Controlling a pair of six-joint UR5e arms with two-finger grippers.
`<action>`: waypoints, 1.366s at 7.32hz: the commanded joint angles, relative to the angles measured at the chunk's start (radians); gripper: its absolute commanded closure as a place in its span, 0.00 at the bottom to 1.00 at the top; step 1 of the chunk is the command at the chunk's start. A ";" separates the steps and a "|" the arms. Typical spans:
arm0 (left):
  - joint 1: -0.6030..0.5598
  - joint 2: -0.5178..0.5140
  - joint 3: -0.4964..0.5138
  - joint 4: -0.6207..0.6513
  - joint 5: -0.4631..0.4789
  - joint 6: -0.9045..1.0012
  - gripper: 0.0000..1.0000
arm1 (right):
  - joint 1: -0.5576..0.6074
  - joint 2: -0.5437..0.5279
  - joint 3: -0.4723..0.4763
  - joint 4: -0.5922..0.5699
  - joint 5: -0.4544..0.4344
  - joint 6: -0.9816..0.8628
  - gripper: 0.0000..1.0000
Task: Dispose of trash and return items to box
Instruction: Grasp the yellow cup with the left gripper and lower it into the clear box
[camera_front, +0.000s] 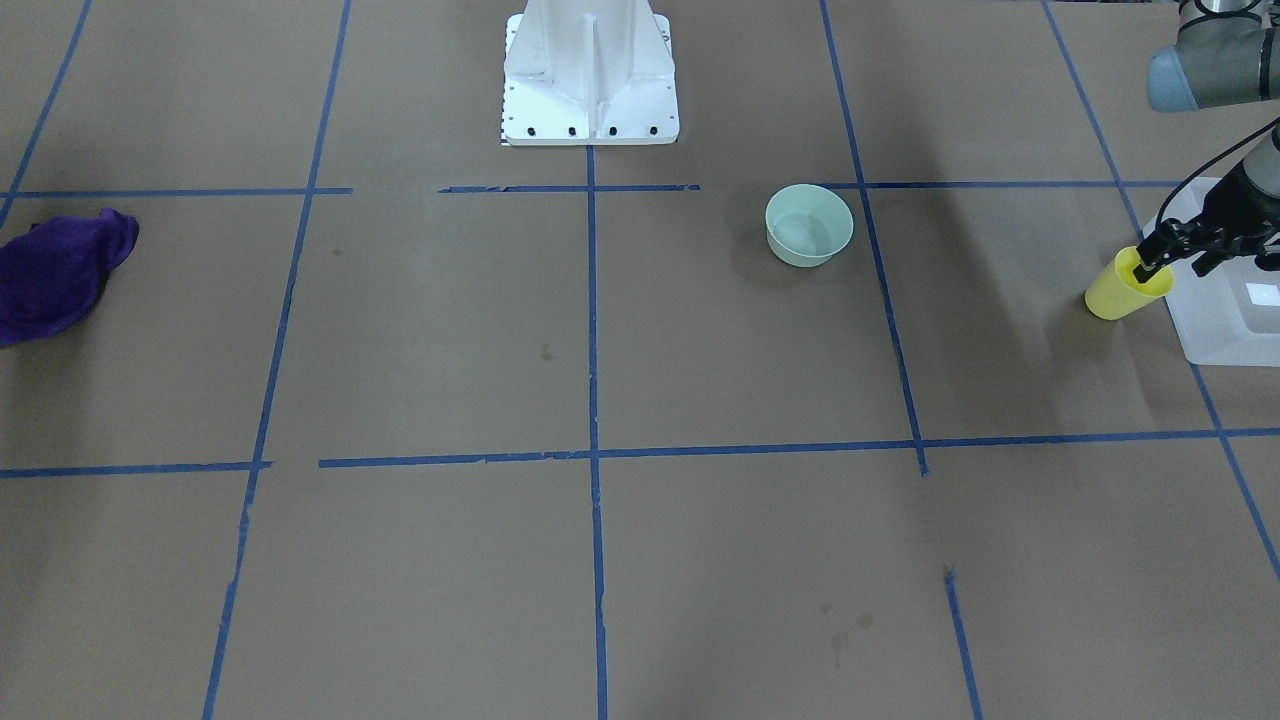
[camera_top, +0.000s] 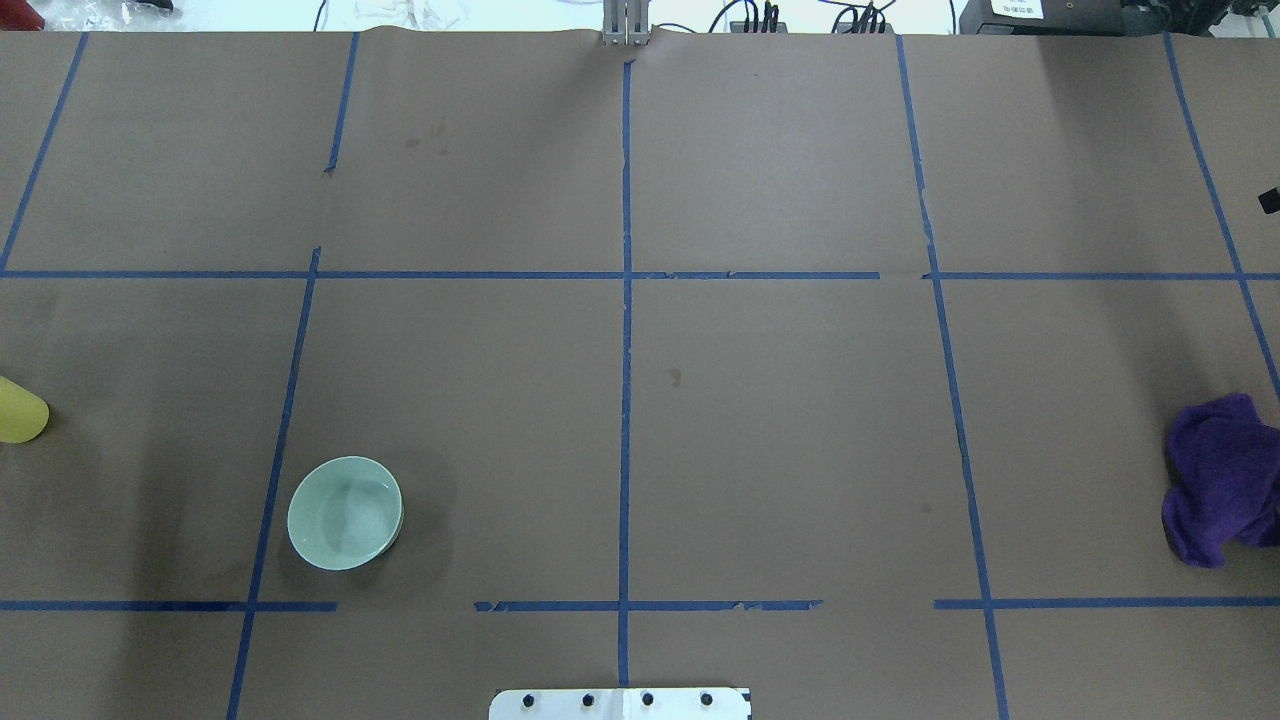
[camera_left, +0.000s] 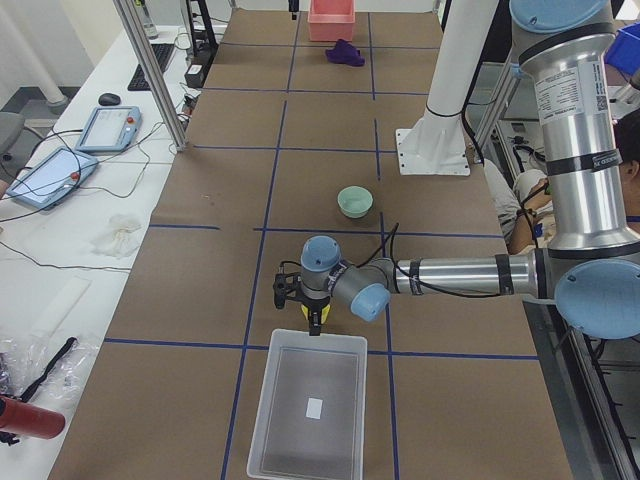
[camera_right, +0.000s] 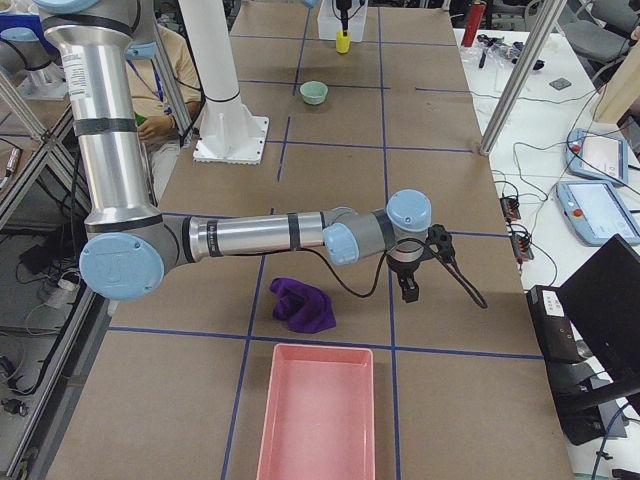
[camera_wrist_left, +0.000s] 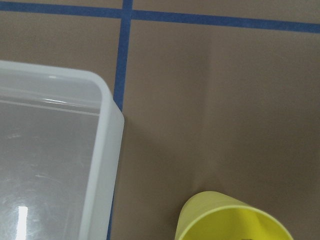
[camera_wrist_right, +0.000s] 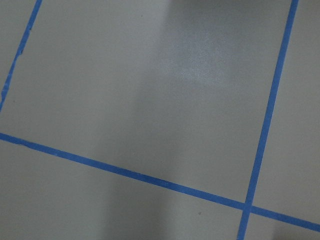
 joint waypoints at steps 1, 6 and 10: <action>0.002 -0.022 0.000 0.004 0.023 -0.028 0.14 | 0.000 -0.004 0.000 0.000 0.002 0.000 0.00; 0.017 -0.025 0.001 0.002 0.061 -0.042 0.36 | -0.002 -0.010 -0.003 -0.002 0.017 0.012 0.00; 0.093 -0.020 -0.023 0.002 0.060 -0.084 0.36 | -0.002 -0.030 0.000 0.000 0.031 0.025 0.00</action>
